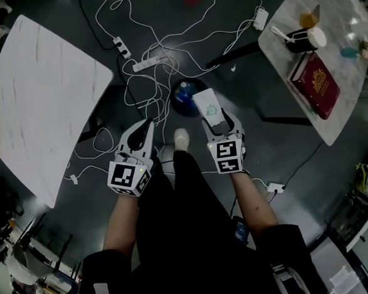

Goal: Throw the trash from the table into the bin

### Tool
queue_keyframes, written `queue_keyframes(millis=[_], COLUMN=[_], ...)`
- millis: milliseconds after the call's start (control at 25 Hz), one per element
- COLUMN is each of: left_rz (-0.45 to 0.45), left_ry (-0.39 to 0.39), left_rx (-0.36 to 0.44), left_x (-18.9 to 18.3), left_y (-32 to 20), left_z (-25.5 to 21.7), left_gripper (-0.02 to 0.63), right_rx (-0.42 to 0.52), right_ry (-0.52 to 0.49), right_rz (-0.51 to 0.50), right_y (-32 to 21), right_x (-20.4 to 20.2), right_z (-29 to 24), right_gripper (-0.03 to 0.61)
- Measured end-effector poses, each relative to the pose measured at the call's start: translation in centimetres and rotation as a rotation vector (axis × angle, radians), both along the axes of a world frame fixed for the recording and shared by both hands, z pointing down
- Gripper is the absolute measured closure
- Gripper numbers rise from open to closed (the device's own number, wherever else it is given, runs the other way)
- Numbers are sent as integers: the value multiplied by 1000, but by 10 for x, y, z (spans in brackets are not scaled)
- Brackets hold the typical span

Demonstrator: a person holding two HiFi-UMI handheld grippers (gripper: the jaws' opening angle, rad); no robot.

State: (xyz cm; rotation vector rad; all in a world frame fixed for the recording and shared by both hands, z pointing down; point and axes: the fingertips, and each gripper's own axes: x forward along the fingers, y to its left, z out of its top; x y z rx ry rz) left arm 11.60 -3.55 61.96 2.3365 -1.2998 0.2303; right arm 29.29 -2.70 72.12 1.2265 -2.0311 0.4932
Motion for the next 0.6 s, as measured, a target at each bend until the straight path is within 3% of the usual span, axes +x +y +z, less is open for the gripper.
queue_keyframes(millis=[280,600], left_rz=[30,143], left_ry=[-32,-142], left_rx=[-67,-132], left_x=[-8,14], left_y=[-12,-9], left_z=[56,121], left_gripper=[598,598], right_rx=[-89,-206], right_ry=[13,2], right_rz=[92,124], right_y=[9,21], right_x=[1,-6], right_z=[58,130], right_gripper=[310,310])
